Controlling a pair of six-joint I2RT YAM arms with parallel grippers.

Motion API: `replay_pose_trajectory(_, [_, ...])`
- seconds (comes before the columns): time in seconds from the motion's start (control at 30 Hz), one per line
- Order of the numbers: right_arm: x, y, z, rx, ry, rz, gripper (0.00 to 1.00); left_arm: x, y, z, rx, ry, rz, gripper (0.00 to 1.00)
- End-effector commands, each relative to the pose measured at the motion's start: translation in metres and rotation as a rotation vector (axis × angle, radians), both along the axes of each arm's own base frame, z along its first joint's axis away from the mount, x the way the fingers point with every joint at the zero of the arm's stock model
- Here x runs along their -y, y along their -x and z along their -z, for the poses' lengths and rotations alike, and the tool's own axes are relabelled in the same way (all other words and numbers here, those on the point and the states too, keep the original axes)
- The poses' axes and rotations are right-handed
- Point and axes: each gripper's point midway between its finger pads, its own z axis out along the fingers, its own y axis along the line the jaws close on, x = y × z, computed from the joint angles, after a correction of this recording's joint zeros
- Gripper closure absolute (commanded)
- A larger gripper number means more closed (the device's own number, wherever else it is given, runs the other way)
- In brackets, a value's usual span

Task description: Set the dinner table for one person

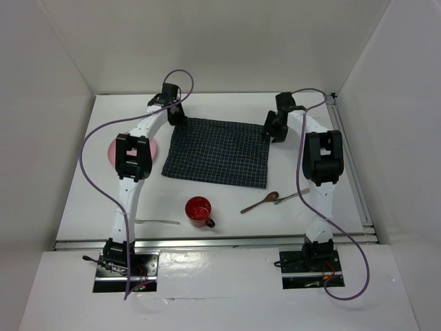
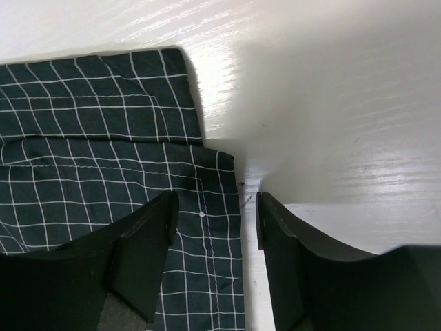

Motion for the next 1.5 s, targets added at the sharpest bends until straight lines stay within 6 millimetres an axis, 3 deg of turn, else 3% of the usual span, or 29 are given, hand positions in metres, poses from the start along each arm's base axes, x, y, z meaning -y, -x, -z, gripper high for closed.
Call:
replay_pose_trajectory(0.0, [0.004,0.012,-0.008,-0.018,0.03,0.006,0.39,-0.006,-0.004,-0.046,0.075,-0.002,-0.018,0.97])
replay_pose_trajectory(0.1, [0.006,0.008,-0.016,0.001,0.037,0.011,0.39,-0.006,-0.003,-0.066,0.105,0.003,-0.018,1.0])
replay_pose_trajectory(0.27, [0.007,0.005,-0.019,0.013,0.044,0.016,0.52,-0.007,0.002,-0.081,0.12,0.006,-0.018,1.0])
replay_pose_trajectory(0.3, [0.007,0.005,-0.023,0.023,0.048,0.007,0.62,-0.007,0.002,-0.088,0.131,0.007,-0.018,1.0])
replay_pose_trajectory(0.37, [0.007,-0.002,-0.025,0.042,0.05,0.0,0.71,-0.008,0.002,-0.088,0.132,0.001,-0.011,1.0])
replay_pose_trajectory(0.5, [0.005,-0.006,-0.024,0.04,0.041,-0.006,0.99,-0.007,-0.001,-0.101,0.159,0.006,-0.012,1.0])
replay_pose_trajectory(0.57, [0.003,-0.006,-0.024,0.039,0.034,-0.01,1.0,-0.007,-0.002,-0.105,0.169,0.007,-0.012,1.0])
replay_pose_trajectory(0.63, [0.002,-0.013,-0.04,0.095,0.027,-0.009,1.0,-0.007,-0.002,-0.111,0.18,0.002,-0.005,1.0])
replay_pose_trajectory(0.7, [0.003,-0.013,-0.038,0.096,0.032,-0.017,0.99,-0.007,-0.002,-0.111,0.18,0.002,-0.005,1.0])
replay_pose_trajectory(0.73, [0.005,-0.013,-0.037,0.097,0.044,-0.01,0.87,-0.007,-0.002,-0.111,0.18,0.002,-0.005,1.0])
replay_pose_trajectory(0.77, [0.005,-0.015,-0.034,0.094,0.044,-0.01,0.68,-0.007,-0.003,-0.115,0.189,0.004,-0.006,1.0])
replay_pose_trajectory(0.8, [0.007,-0.018,-0.038,0.106,0.053,-0.003,0.55,-0.007,-0.003,-0.115,0.189,0.004,-0.006,1.0])
replay_pose_trajectory(0.83, [0.007,-0.017,-0.029,0.09,0.06,-0.011,0.49,-0.007,-0.003,-0.115,0.189,0.004,-0.006,1.0])
replay_pose_trajectory(1.0, [0.003,-0.026,-0.005,0.042,0.053,-0.031,0.46,-0.006,-0.003,-0.115,0.188,0.01,0.001,1.0])
replay_pose_trajectory(1.1, [0.001,-0.028,-0.004,0.057,0.042,-0.036,0.51,-0.006,-0.003,-0.115,0.19,0.004,0.007,1.0])
replay_pose_trajectory(1.2, [-0.003,-0.032,-0.005,0.066,0.024,-0.046,0.71,-0.006,-0.003,-0.115,0.19,0.004,0.007,1.0])
replay_pose_trajectory(1.27, [-0.006,-0.03,-0.006,0.058,0.035,-0.049,0.94,-0.006,-0.001,-0.114,0.181,0.002,0.008,1.0])
replay_pose_trajectory(1.3, [-0.004,-0.03,-0.006,0.059,0.044,-0.044,1.0,-0.007,-0.001,-0.113,0.182,-0.004,0.014,1.0])
replay_pose_trajectory(1.47, [0.001,-0.034,-0.044,0.132,0.087,-0.019,1.0,-0.012,-0.002,-0.125,0.205,-0.028,-0.001,1.0])
